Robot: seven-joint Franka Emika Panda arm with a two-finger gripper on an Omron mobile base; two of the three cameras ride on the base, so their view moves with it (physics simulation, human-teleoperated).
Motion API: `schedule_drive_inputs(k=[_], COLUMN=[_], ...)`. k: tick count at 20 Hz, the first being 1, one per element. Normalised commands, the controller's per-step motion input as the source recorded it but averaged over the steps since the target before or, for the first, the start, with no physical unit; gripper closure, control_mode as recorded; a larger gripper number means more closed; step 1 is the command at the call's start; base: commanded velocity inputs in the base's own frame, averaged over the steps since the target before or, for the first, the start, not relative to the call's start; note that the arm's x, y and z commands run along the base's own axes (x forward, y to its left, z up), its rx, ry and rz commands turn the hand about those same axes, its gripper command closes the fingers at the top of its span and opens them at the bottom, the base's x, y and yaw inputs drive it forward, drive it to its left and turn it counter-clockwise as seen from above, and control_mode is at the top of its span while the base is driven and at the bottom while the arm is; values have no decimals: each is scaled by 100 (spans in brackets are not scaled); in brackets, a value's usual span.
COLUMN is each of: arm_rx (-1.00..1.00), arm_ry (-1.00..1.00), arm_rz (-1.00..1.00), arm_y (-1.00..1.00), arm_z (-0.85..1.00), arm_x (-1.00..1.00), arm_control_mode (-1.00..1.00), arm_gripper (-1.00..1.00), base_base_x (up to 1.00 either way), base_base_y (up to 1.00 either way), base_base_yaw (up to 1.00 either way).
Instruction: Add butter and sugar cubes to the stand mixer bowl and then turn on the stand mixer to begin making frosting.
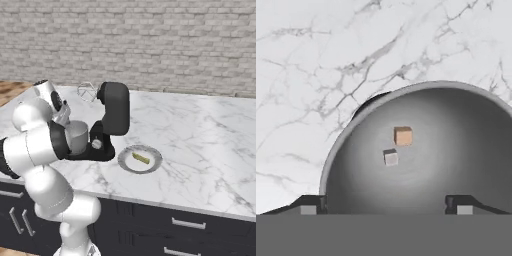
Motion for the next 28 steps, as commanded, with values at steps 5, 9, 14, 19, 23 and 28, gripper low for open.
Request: schedule_drive_inputs(k=[5, 9, 14, 19, 23, 28], arm_rx=[16, 24, 22, 20, 18, 16], arm_ry=[-9, 0, 0, 0, 0, 0], arm_rz=[-1, -11, -19, -18, -10, -2], arm_y=[-14, -52, -89, -100, -100, -100], arm_z=[89, 89, 70, 54, 29, 0], arm_x=[-83, -100, -100, -81, -31, -1], arm_control_mode=[-100, -100, -100, -100, -100, -100], arm_gripper=[-100, -100, -100, -100, -100, -100], base_base_x=[0, 0, 0, 0, 0, 0], base_base_y=[0, 0, 0, 0, 0, 0], base_base_yaw=[0, 0, 0, 0, 0, 0])
